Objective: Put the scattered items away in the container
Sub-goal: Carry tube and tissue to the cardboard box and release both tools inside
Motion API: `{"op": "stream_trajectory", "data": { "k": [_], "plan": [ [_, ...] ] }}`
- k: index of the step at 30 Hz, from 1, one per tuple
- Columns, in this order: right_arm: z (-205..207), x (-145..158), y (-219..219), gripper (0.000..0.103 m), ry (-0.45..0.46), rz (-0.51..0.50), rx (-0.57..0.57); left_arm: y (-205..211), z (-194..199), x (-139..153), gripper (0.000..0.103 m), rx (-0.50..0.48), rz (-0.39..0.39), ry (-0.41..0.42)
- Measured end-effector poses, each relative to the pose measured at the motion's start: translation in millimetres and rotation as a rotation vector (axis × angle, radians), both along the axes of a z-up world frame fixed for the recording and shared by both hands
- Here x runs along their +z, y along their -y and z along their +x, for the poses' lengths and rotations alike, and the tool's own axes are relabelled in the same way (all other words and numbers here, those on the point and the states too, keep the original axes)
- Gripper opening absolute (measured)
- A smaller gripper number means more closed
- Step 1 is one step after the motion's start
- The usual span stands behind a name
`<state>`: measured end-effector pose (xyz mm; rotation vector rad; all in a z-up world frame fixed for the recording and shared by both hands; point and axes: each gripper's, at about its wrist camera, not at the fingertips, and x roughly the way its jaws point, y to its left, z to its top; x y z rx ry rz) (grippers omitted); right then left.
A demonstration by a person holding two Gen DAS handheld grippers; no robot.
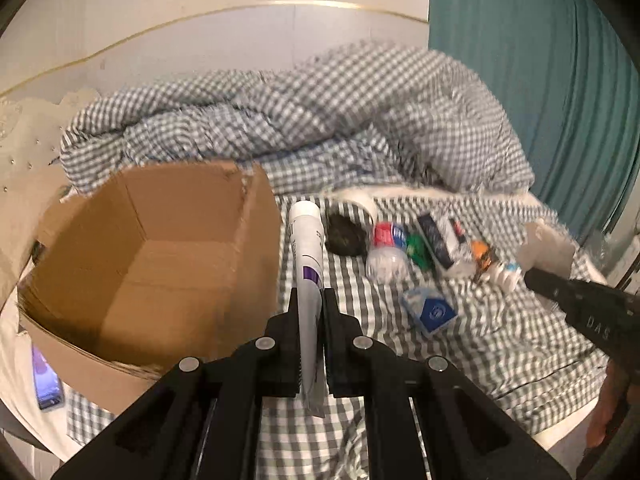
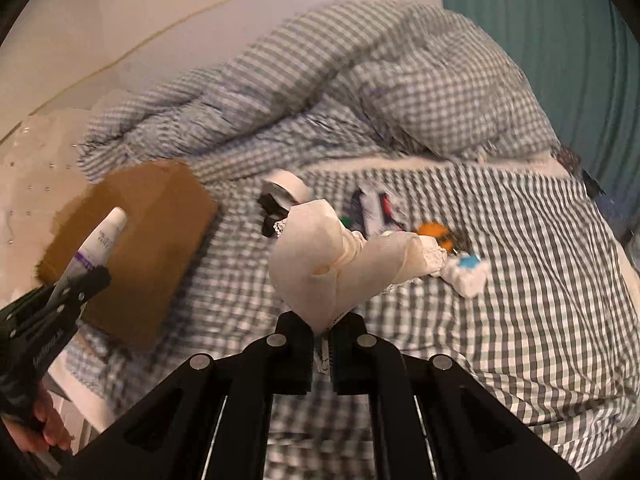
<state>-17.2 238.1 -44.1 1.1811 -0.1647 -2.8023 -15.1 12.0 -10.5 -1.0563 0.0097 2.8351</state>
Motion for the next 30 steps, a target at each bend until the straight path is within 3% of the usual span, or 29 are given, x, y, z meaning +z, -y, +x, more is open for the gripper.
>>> {"op": "stream_trajectory", "data": {
  "k": [7, 12, 21, 30],
  "plan": [
    [11, 52, 51, 0.005, -0.084, -0.022, 0.067, 61, 20, 49, 0.008, 0.070, 0.015, -0.056],
    [9, 73, 93, 0.005, -0.113, -0.028, 0.117, 108, 21, 62, 0.008, 0.134, -0.005, -0.064],
    [-9, 76, 172, 0.005, -0.107, -0.015, 0.197, 174, -5, 38, 0.008, 0.193, 0.019, -0.027],
    [-63, 26, 238, 0.005, -0.015, -0.021, 0.244, 188, -56, -6, 0.008, 0.159, 0.037, 0.017]
  ]
}}
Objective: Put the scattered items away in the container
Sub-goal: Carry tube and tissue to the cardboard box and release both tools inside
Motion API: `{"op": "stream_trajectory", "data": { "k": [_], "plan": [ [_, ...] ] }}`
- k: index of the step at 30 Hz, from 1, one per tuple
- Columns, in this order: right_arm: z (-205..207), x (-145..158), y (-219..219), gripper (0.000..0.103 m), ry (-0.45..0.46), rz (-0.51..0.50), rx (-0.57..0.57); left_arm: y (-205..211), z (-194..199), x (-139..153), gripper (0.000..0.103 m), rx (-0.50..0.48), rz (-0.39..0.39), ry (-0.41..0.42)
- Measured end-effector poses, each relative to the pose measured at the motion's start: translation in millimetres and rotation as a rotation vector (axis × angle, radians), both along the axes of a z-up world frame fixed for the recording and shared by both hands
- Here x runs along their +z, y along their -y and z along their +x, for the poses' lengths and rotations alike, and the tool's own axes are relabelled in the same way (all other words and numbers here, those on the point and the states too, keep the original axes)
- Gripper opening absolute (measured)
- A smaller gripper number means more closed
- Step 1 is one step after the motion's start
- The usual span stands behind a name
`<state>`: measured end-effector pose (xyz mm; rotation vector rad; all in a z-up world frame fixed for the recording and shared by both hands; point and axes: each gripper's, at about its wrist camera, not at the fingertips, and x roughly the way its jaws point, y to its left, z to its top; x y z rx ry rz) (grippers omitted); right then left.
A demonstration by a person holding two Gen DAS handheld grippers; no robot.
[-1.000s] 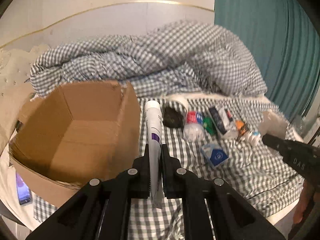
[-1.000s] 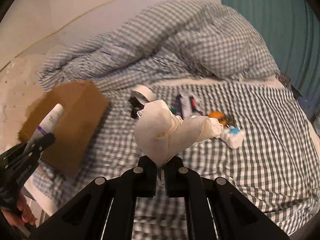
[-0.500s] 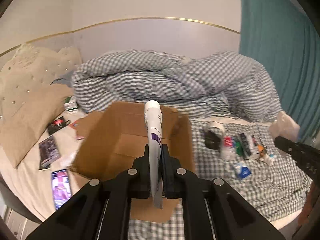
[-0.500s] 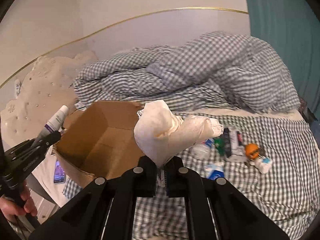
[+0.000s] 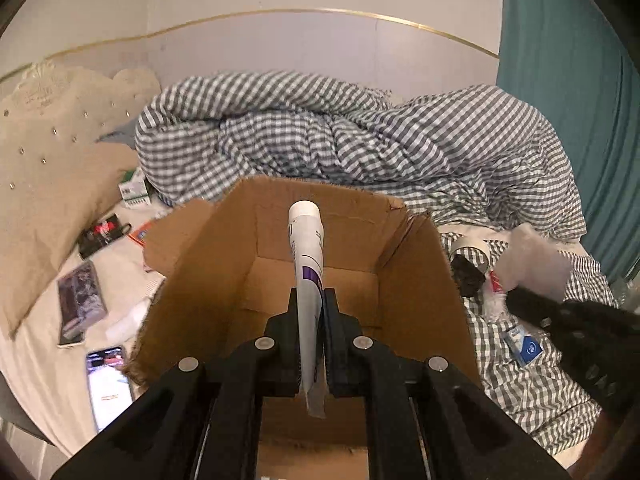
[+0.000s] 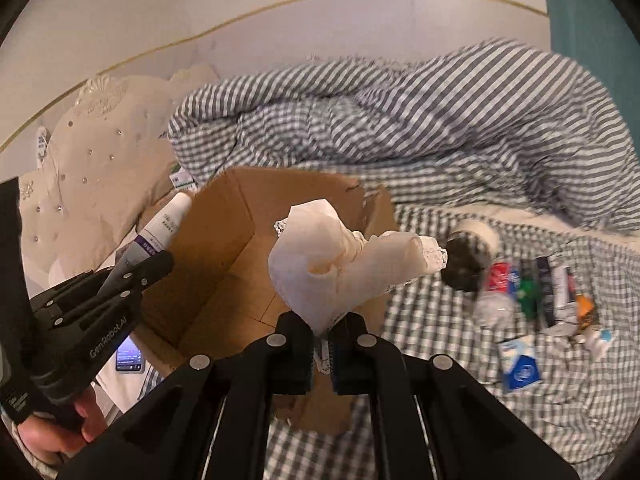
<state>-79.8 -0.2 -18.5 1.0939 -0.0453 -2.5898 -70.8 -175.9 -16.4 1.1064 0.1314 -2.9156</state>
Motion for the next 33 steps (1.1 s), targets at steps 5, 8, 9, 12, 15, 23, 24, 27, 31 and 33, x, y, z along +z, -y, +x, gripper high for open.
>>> {"op": "stream_trajectory", "data": {
  "k": [5, 8, 9, 12, 15, 23, 24, 27, 31, 33],
  "plan": [
    [-26, -28, 21, 0.005, 0.032, 0.018, 0.000, 10, -18, -18, 0.028, 0.010, 0.042, 0.023],
    [-34, -33, 27, 0.005, 0.030, 0.028, 0.006, 17, -15, -20, 0.103, 0.053, 0.032, -0.010],
    [-36, -34, 30, 0.005, 0.027, 0.037, 0.011, 19, -11, -18, 0.103, 0.058, 0.032, -0.045],
    [-39, -36, 38, 0.005, 0.022, 0.051, 0.019, 25, -6, -13, 0.103, 0.044, 0.060, -0.073],
    [-39, -39, 42, 0.006, 0.028, 0.042, 0.020, 29, -3, -10, 0.103, 0.051, 0.063, -0.081],
    [-39, -42, 46, 0.010, 0.049, 0.051, 0.010, 26, 0, -11, 0.103, 0.046, 0.047, -0.076],
    [-38, -42, 48, 0.015, 0.043, 0.054, 0.016, 27, 0, -12, 0.103, 0.049, 0.050, -0.071],
    [-35, -40, 44, 0.059, 0.015, 0.064, -0.026, 36, 0, -13, 0.103, 0.062, 0.084, -0.068],
    [-34, -34, 31, 0.080, -0.012, 0.030, -0.065, 39, 1, -13, 0.103, 0.074, 0.091, -0.069],
    [-30, -29, 32, 0.080, -0.040, 0.051, -0.068, 37, 1, -11, 0.103, 0.071, 0.082, -0.077]
  ]
}}
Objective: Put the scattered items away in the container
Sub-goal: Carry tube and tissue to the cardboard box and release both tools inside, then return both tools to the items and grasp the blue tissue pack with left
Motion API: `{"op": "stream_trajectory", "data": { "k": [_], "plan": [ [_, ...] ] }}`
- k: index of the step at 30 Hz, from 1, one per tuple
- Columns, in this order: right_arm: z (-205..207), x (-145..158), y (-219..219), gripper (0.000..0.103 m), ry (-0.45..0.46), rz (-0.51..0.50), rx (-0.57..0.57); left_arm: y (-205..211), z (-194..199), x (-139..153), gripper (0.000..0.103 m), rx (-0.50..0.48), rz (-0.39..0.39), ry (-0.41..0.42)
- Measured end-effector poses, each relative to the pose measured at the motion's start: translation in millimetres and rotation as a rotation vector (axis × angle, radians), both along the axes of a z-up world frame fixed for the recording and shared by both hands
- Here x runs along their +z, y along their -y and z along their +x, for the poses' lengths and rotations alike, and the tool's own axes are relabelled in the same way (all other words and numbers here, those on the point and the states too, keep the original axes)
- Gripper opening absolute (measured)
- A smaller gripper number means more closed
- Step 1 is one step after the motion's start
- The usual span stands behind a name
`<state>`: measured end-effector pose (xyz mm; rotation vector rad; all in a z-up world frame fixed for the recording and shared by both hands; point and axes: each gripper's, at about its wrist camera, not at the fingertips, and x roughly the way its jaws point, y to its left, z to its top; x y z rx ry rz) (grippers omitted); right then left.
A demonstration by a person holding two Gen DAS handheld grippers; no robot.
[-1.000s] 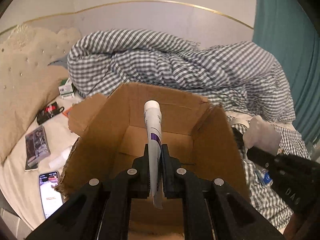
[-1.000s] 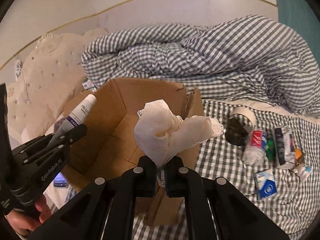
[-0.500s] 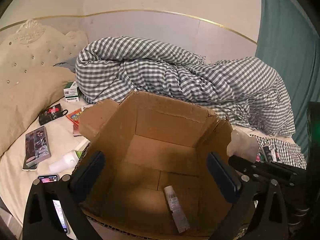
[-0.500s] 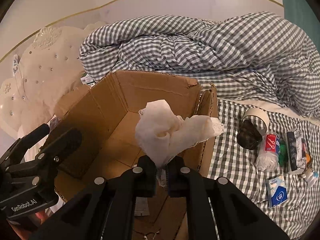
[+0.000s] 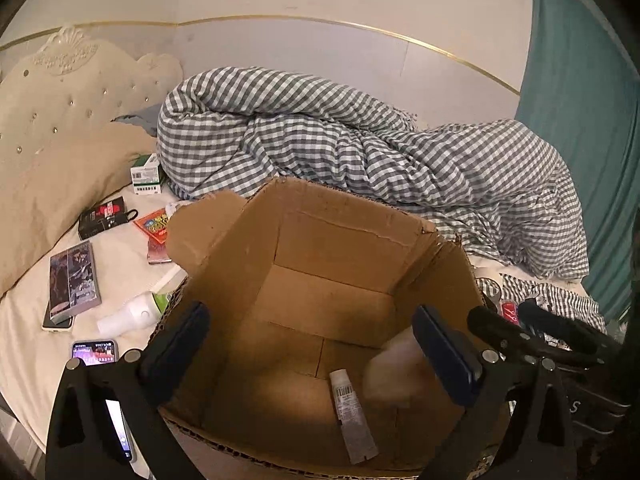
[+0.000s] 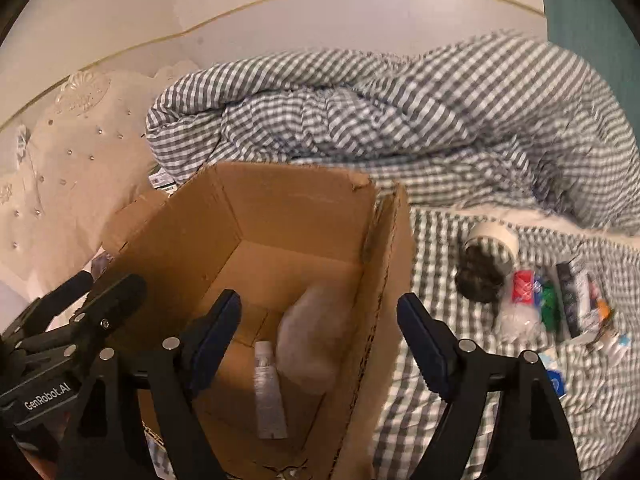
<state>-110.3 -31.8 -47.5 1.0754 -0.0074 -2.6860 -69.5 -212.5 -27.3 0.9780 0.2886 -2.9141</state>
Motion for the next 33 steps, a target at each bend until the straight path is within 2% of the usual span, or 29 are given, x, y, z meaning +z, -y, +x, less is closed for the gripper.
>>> {"op": "stream_trajectory", "data": {
  "k": [3, 10, 17, 24, 33],
  "plan": [
    [5, 5, 1, 0.080, -0.041, 0.050, -0.008, -3, 1, 3, 0.103, -0.002, -0.004, -0.005],
    [10, 10, -12, 0.080, -0.029, 0.041, -0.019, -15, 1, 10, 0.103, -0.005, -0.010, -0.002],
    [23, 18, -38, 0.080, -0.038, 0.041, -0.049, -48, 10, 25, 0.103, -0.044, -0.056, -0.019],
    [48, 37, -87, 0.080, -0.072, 0.051, -0.113, -92, 27, 49, 0.103, -0.060, -0.126, -0.071],
    [82, 50, -182, 0.080, -0.067, 0.032, -0.219, -164, 39, 56, 0.103, -0.134, -0.133, -0.067]
  ]
}}
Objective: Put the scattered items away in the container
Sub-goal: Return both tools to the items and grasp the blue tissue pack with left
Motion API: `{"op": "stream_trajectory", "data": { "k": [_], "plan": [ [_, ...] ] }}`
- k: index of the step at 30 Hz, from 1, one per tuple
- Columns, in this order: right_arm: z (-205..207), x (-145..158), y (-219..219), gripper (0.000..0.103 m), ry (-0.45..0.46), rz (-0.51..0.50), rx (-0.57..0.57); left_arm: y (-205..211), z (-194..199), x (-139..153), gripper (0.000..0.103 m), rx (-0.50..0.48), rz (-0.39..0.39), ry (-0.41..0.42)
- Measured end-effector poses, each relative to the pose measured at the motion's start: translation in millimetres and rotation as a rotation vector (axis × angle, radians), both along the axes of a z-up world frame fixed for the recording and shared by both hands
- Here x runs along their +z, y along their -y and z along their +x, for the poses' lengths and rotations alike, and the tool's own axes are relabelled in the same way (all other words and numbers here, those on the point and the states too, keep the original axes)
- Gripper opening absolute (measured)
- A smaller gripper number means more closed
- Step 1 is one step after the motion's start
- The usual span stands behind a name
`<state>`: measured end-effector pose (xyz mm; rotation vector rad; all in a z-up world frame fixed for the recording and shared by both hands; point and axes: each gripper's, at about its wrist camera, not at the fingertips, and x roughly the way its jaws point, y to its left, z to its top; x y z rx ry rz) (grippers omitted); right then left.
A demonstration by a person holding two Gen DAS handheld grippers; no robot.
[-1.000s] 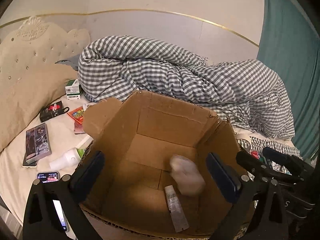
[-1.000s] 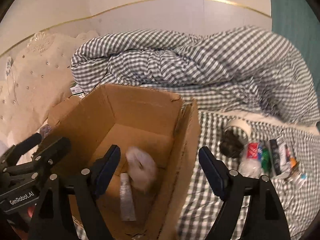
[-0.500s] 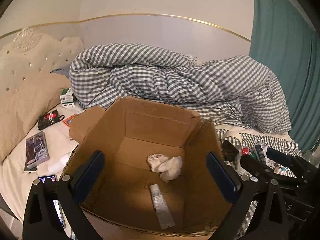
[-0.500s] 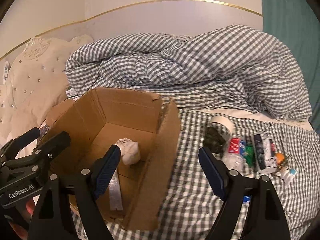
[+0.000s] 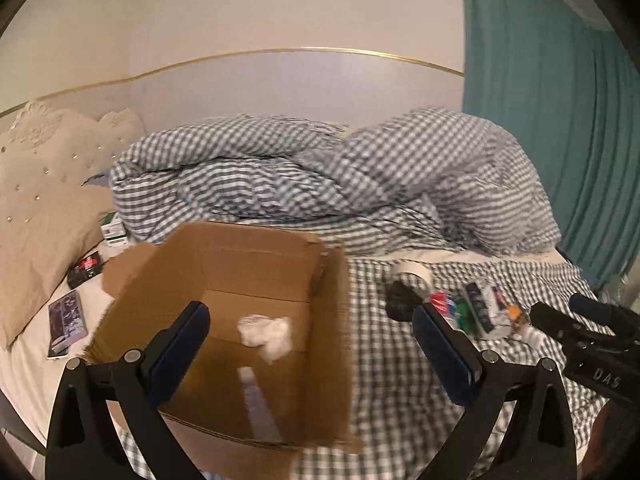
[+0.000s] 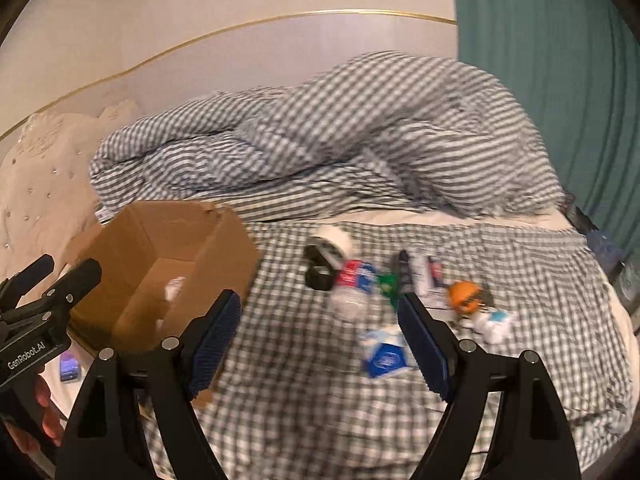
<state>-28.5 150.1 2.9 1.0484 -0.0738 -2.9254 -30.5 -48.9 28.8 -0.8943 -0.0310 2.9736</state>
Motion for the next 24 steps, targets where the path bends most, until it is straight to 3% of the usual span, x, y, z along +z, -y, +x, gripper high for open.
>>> {"op": "stream_trajectory", "data": {
  "k": [12, 18, 24],
  "plan": [
    [34, -2, -124, 0.080, 0.003, 0.010, -0.138, -97, 4, -12, 0.103, -0.111, -0.006, 0.003],
    [29, -32, -166, 0.080, 0.036, -0.027, -0.162, -123, -9, -38, 0.103, -0.112, 0.005, 0.031],
    [19, -76, -195, 0.080, 0.094, -0.020, -0.171, -159, -29, -84, 0.103, -0.114, 0.008, 0.078]
  ]
}}
